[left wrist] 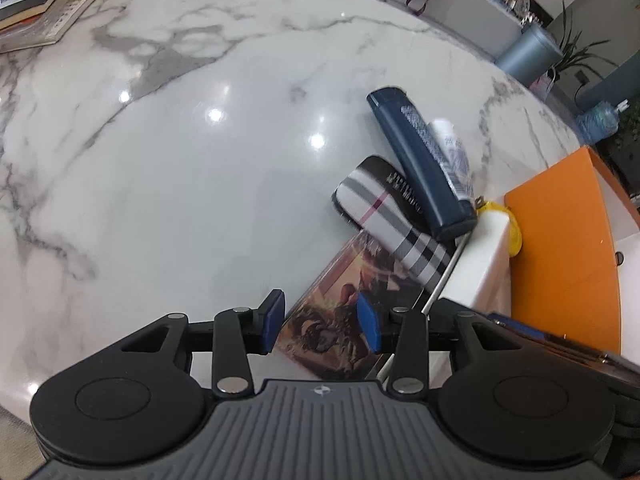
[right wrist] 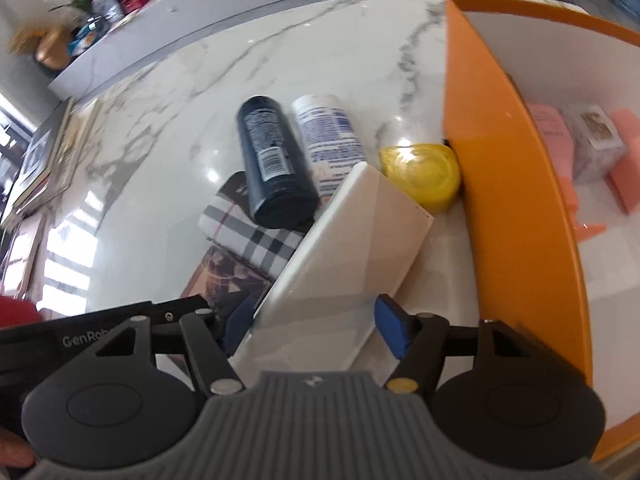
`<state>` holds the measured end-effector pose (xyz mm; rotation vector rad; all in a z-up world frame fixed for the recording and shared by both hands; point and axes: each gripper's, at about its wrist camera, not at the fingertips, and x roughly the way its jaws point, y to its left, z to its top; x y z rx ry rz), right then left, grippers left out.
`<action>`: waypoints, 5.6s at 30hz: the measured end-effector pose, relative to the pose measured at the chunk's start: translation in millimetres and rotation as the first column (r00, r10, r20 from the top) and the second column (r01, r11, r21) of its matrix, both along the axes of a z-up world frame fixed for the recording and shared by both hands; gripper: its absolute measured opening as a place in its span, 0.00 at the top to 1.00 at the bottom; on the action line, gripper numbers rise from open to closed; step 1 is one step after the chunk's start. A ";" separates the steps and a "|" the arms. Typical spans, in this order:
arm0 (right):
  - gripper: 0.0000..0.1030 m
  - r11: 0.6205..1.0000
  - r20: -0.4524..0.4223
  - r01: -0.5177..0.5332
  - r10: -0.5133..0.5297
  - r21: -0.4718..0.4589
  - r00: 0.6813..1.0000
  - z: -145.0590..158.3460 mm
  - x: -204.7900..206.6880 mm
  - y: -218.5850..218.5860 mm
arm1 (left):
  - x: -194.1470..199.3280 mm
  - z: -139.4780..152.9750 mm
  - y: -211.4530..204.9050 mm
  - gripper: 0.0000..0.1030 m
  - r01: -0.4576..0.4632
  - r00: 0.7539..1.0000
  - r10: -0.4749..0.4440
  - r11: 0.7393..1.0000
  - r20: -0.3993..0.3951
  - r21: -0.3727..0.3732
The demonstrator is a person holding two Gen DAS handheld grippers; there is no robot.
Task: Organize rigid objects
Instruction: 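Move both tools back toward the remaining items on the table, then grasp the picture card with the left tool while the right tool grasps the white box, then lift and carry the picture card and white box over the orange box, then release the white box with the right tool while the left tool lowers the picture card into the box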
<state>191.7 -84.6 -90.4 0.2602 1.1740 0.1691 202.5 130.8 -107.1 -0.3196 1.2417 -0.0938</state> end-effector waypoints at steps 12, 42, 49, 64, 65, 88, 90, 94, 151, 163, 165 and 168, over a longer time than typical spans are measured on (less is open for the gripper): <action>0.43 0.995 -0.068 0.057 -0.052 0.077 0.996 -1.5 -6.1 -18.0 | -5.9 6.5 -25.8 0.49 0.137 0.990 -0.141 0.985 0.030 0.110; 0.37 0.990 -0.170 0.087 -0.068 0.107 0.983 -14.9 -9.5 -28.7 | -0.7 -9.6 -35.9 0.32 0.226 0.974 -0.210 0.942 -0.090 0.247; 0.36 1.000 -0.165 0.003 -0.001 0.013 0.986 -12.4 -6.6 -16.9 | -1.3 -10.1 -44.2 0.24 0.213 0.977 -0.201 0.928 -0.072 0.305; 0.35 0.993 -0.222 -0.086 0.066 -0.079 0.973 -15.8 21.5 -7.0 | 0.8 -12.2 -38.6 0.17 0.173 0.985 -0.165 0.936 -0.052 0.307; 0.36 0.992 -0.228 -0.093 0.073 -0.079 0.971 -15.3 20.3 -6.6 | 1.0 -12.3 -38.3 0.17 0.172 0.985 -0.164 0.936 -0.052 0.306; 0.38 0.935 -0.111 -0.347 0.338 -0.070 0.935 31.0 -4.4 -11.2 | -20.4 20.7 -30.3 0.36 0.107 0.993 -0.114 0.976 0.029 0.187; 0.39 0.935 -0.097 -0.350 0.343 -0.057 0.934 35.9 -5.5 -11.2 | -25.8 26.0 -31.0 0.36 0.098 0.994 -0.105 0.982 0.035 0.164; 0.39 0.937 -0.059 -0.347 0.345 -0.037 0.937 50.2 -9.6 -16.5 | -31.5 39.0 -33.6 0.36 0.077 0.995 -0.085 0.987 0.055 0.139; 0.39 0.777 -0.093 -0.304 0.305 -0.551 0.948 10.9 55.1 -262.1 | 35.1 63.7 -281.4 0.36 0.422 0.890 -0.421 0.906 0.174 0.034; 0.39 0.688 -0.122 -0.345 0.352 -0.639 0.928 1.6 50.8 -246.8 | 39.0 56.2 -278.0 0.36 0.413 0.900 -0.410 0.911 0.145 0.012; 0.38 0.675 -0.122 -0.348 0.359 -0.650 0.925 1.8 47.6 -244.2 | 38.7 56.1 -277.9 0.36 0.412 0.901 -0.410 0.911 0.144 0.012; 0.37 0.645 -0.114 -0.346 0.373 -0.682 0.921 3.3 44.4 -243.5 | 37.8 56.2 -279.1 0.36 0.415 0.899 -0.413 0.910 0.143 0.013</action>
